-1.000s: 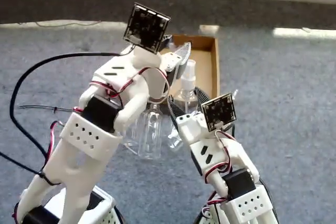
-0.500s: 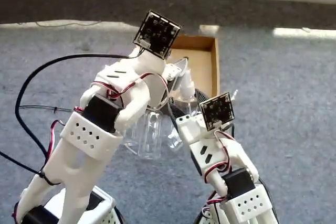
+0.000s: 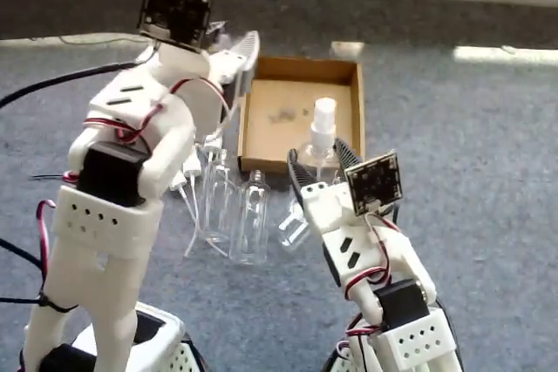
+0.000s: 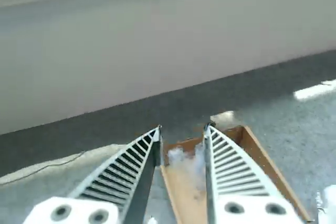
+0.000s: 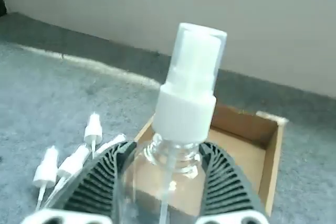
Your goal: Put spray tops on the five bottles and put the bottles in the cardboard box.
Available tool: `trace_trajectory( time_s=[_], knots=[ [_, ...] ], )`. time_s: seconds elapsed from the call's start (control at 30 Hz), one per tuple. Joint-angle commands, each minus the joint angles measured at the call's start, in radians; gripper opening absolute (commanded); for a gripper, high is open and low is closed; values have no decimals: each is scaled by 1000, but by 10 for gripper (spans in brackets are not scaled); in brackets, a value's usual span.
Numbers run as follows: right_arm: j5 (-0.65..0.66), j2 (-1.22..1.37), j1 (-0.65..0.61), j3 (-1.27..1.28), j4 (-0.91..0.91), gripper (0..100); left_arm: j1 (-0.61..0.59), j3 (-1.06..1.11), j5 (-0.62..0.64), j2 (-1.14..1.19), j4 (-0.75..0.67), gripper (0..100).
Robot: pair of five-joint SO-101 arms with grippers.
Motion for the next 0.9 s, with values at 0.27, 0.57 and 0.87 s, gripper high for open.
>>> trace_trajectory(
  time_s=[0.27,0.57,0.87],
  knots=[
    [8,602,101,-437,-318,5,-305,236,-66,-39,471,134],
    [12,1256,36,-875,-518,5,-607,849,-180,-246,28,136],
    [12,1561,-21,-958,-751,5,-691,1064,-180,-248,-199,136]
  ],
)
